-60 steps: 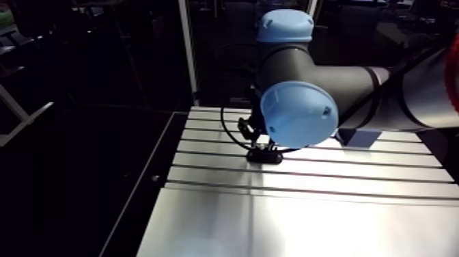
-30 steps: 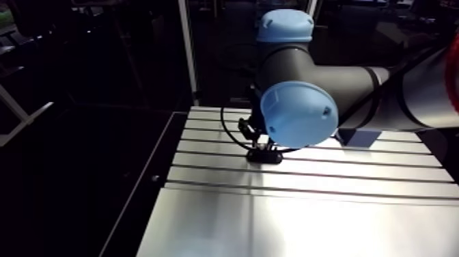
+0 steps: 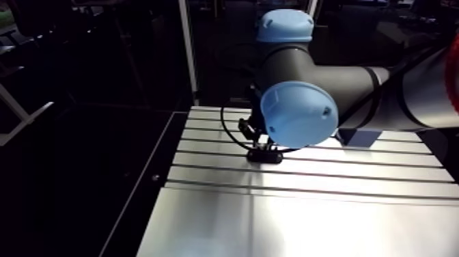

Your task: Pick up the M10 bolt and insert it into the hex recess until seated.

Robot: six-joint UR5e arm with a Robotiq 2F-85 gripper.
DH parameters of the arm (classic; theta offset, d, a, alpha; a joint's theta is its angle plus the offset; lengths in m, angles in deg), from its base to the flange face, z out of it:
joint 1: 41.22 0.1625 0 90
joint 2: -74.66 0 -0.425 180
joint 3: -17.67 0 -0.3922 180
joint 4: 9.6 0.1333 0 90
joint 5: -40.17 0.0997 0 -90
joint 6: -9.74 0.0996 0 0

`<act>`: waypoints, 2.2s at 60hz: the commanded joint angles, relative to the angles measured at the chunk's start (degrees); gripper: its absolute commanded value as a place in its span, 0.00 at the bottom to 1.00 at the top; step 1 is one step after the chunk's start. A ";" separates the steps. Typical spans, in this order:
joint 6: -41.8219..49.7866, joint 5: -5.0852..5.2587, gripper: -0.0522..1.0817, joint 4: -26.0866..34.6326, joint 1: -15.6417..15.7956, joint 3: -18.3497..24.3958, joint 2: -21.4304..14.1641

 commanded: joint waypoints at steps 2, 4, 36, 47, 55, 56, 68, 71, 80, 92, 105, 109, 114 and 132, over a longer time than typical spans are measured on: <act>-0.01 0.00 0.61 0.00 0.00 0.00 0.01; 0.00 0.00 0.61 0.00 0.00 0.00 0.01; -0.09 0.00 0.63 -0.35 0.00 0.00 0.36; -0.09 0.00 0.64 -0.35 -0.07 0.00 0.36; -0.09 0.00 0.65 -0.35 -0.07 0.00 0.36; -0.09 0.00 0.65 -0.35 -0.08 0.00 0.29; -0.09 0.00 0.66 -0.35 -0.08 0.00 0.27; -0.09 0.00 0.67 -0.35 -0.08 0.09 0.27; -0.09 0.09 0.69 -0.35 -0.17 0.17 -0.23; -0.16 0.34 0.71 -0.19 -0.52 0.51 -0.93; -1.29 0.69 0.72 0.42 -2.22 1.56 -2.92; -2.23 0.79 0.73 0.67 -2.61 2.22 -3.37; -2.44 0.79 0.74 1.73 -2.55 3.16 -3.73; -11.74 4.94 0.77 15.53 -4.58 10.46 -7.22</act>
